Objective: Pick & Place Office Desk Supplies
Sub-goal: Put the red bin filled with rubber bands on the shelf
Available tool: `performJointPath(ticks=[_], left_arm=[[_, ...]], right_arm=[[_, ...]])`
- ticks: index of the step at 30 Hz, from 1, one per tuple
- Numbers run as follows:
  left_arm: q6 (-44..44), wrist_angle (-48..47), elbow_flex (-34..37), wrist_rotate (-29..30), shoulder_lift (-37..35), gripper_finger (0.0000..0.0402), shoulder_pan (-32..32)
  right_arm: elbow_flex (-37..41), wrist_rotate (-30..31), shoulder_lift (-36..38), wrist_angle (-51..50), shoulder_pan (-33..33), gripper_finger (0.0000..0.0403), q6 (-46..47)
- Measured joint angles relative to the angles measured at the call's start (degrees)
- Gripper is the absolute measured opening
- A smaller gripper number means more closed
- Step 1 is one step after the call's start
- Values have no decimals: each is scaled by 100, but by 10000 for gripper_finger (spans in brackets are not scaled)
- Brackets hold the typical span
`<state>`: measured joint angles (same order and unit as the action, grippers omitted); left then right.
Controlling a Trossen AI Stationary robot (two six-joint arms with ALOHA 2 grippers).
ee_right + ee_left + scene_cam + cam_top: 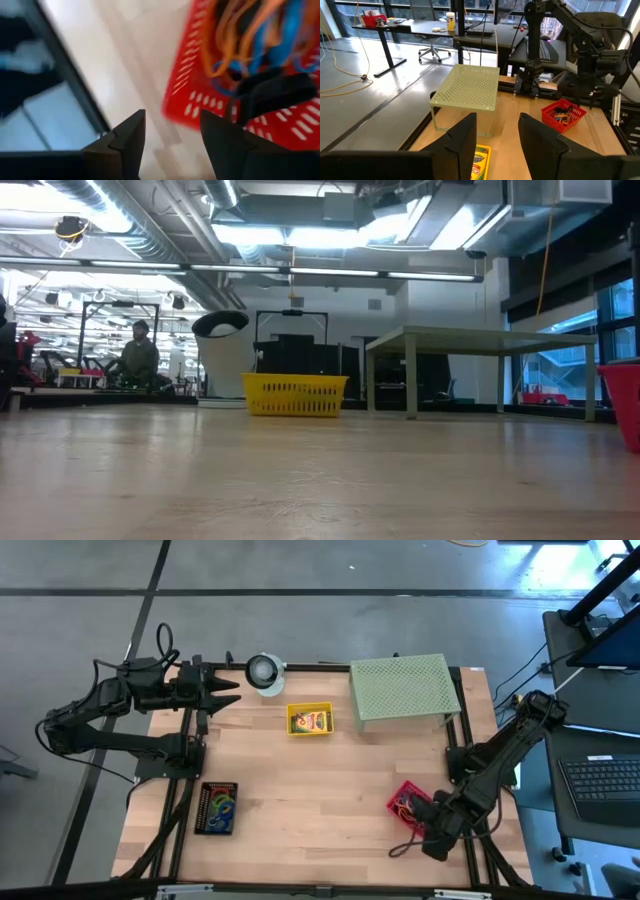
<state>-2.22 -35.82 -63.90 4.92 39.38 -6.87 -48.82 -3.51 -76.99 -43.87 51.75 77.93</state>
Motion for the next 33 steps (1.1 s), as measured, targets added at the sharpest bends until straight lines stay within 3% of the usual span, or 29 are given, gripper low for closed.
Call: performJointPath(ticks=[5,17,33], left_arm=[[0,-1,0,-1,-1,141,-1],[0,0,0,0,-1,141,0],[0,1,0,0,-2,141,-1]], right_arm=[[0,-558,-4,-27,0,183,-1230],[0,-587,-260,-74,-2,151,-4064],[0,-161,-1350,-70,8,151,-4885]])
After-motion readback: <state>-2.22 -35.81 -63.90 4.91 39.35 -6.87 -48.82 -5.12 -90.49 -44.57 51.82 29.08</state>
